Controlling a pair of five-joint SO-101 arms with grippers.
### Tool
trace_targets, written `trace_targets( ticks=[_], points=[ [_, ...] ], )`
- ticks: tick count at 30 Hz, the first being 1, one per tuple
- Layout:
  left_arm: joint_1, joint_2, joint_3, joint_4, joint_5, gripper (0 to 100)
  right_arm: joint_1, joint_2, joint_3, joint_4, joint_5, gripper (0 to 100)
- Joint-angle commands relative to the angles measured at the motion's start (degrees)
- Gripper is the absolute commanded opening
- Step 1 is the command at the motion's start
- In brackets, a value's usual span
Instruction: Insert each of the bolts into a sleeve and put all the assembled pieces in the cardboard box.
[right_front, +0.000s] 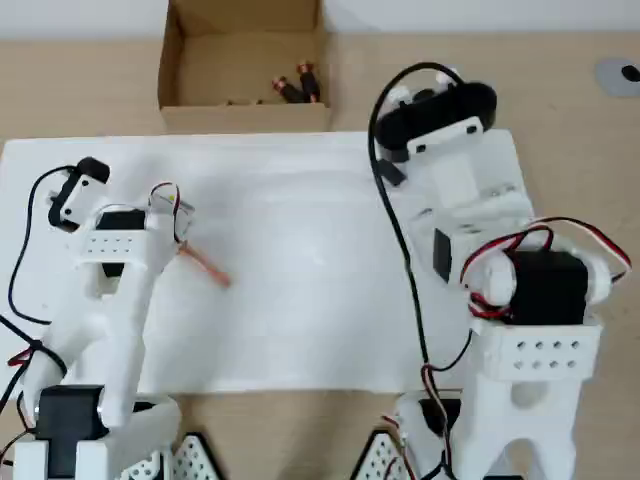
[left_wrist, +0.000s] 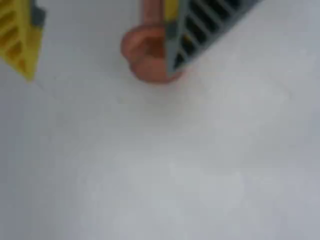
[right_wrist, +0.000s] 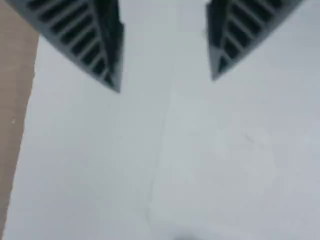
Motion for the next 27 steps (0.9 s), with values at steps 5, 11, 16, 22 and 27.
trace_targets(
  ticks=[5,11,16,22,27],
  points=[
    [0.79,-0.48,0.44,-2.29,0.70,19,1.01,-1.10,0.48,-0.26,0.09,14.9],
    [0.79,-1.01,-1.93,2.73,0.09,19,1.01,-1.10,0.48,-0.26,0.26,14.9],
    [0.44,-1.01,-12.75,18.55,-13.45,19,1.01,-1.10,0.48,-0.26,0.18,14.9],
    [0.70,-0.57,-24.26,36.22,-36.04,19,1.01,-1.10,0.48,-0.18,0.00,14.9],
    [0.79,-0.48,-24.35,40.79,-45.10,19,1.01,-1.10,0.48,-0.09,0.00,14.9]
  ],
)
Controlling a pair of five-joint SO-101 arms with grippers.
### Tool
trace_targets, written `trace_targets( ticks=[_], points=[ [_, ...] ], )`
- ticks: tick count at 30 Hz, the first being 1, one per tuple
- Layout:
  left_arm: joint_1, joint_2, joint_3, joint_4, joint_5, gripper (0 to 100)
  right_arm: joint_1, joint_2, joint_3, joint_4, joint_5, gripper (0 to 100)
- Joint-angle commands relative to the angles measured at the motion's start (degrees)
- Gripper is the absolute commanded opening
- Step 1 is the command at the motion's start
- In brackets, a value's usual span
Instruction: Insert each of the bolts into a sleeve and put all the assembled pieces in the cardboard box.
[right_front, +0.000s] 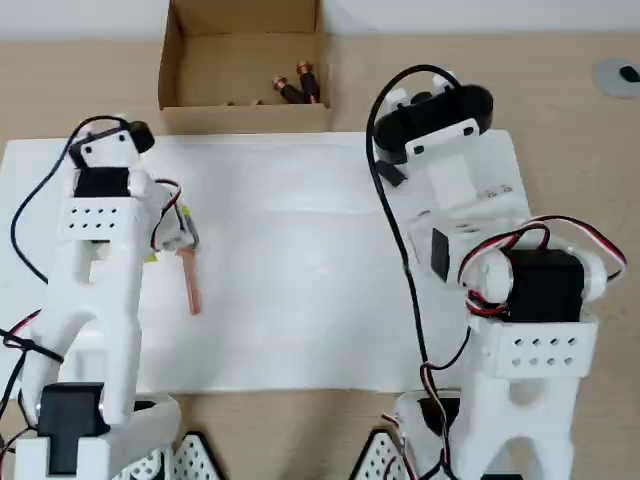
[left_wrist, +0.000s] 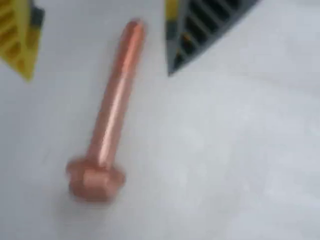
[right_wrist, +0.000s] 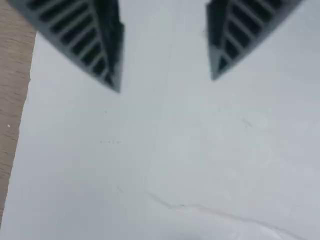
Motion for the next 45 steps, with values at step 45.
trace_targets(
  ticks=[45],
  points=[
    [0.70,-0.66,27.08,-40.00,-2.11,4,1.01,-1.10,0.13,0.09,0.00,14.9]
  ],
)
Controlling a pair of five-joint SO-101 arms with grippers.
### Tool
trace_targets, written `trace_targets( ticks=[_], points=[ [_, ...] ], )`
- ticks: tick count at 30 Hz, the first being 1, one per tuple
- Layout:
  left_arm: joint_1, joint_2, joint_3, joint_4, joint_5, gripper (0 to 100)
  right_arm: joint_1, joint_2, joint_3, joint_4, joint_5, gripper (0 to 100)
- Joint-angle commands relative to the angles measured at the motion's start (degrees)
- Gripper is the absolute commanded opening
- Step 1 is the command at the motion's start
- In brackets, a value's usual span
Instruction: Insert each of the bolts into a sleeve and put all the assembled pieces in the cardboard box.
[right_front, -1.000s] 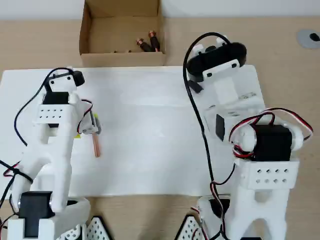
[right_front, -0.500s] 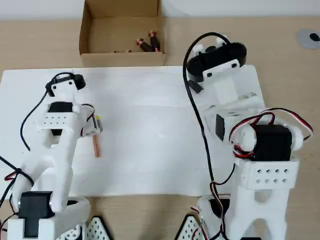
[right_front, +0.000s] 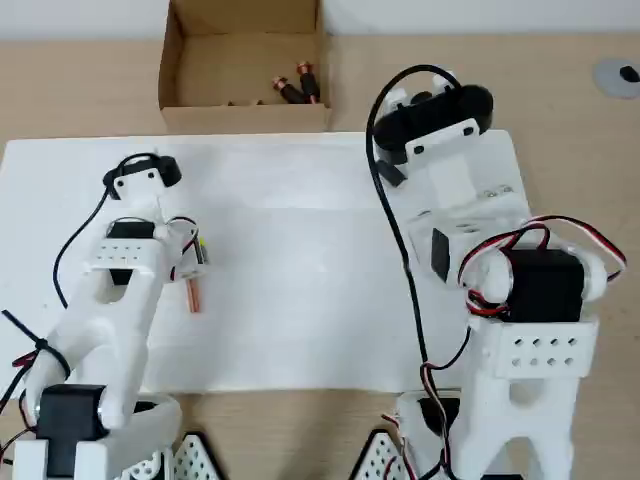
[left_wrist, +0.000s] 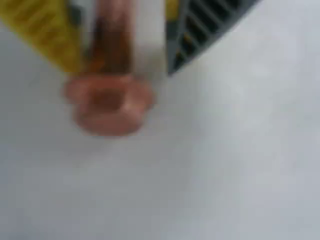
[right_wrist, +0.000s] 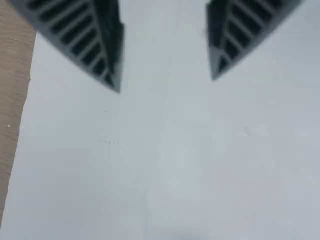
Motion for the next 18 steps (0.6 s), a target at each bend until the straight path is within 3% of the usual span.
trace_targets(
  ticks=[1,12,18],
  points=[
    [0.00,-0.48,1.05,-4.75,0.09,4,1.01,-1.19,0.13,0.09,0.00,14.9],
    [0.09,-1.01,1.85,-3.87,0.18,4,1.01,-1.19,0.13,0.97,0.00,14.9],
    [3.16,-0.92,-11.43,16.35,0.09,1,1.01,-1.19,0.22,0.88,0.00,14.9]
  ],
)
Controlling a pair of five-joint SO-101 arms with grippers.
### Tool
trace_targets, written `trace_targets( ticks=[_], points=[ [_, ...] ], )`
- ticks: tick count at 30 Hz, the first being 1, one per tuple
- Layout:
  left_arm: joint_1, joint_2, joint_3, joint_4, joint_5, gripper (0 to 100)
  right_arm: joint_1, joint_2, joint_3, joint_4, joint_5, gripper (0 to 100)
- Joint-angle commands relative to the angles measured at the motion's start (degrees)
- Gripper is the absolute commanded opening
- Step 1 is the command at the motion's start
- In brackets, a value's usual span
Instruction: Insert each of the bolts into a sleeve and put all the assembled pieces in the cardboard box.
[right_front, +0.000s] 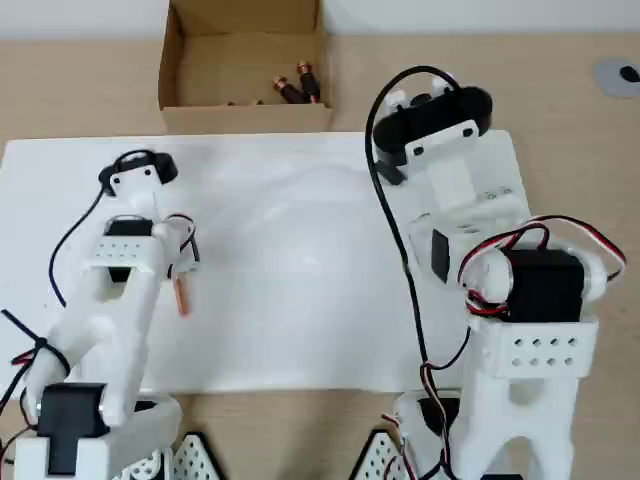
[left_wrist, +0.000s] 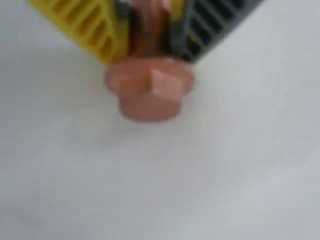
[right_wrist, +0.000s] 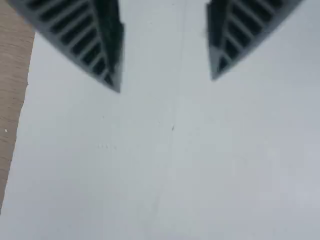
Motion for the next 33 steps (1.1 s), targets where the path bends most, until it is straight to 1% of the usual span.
trace_targets(
  ticks=[1,5,8,15,19,21,23,25,27,30,33],
  points=[
    [3.34,-1.10,-10.64,12.40,0.09,1,1.01,-1.19,0.22,0.18,0.00,14.9],
    [6.42,-1.10,-20.84,23.38,0.09,1,1.01,-1.19,0.22,0.18,0.00,14.9],
    [7.65,-1.10,-28.31,30.15,0.09,1,1.01,-1.19,0.22,0.18,0.00,14.9],
    [5.89,-1.10,-45.89,41.58,-0.79,1,1.01,-0.75,0.31,-0.26,0.09,14.9],
    [3.69,-1.19,-55.47,44.92,-2.99,1,1.01,-0.66,3.12,-4.84,0.35,14.9],
    [2.73,-1.27,-58.90,45.36,-2.81,1,1.01,-0.66,6.20,-8.53,0.44,14.9],
    [2.46,-1.27,-60.66,45.45,-2.64,1,0.84,-0.66,9.10,-11.96,2.46,14.9],
    [2.64,-1.80,-60.84,45.45,-2.55,1,0.75,-0.66,11.74,-16.97,4.04,14.9],
    [2.90,-4.26,-59.87,45.45,-2.55,1,0.75,-0.66,13.41,-20.66,3.87,15.0],
    [2.90,-10.42,-58.90,45.36,-2.64,1,0.75,0.84,14.29,-21.89,4.22,15.1],
    [2.90,-18.86,-57.93,45.27,-2.90,1,0.66,7.16,12.35,-21.45,4.31,15.1]
  ],
)
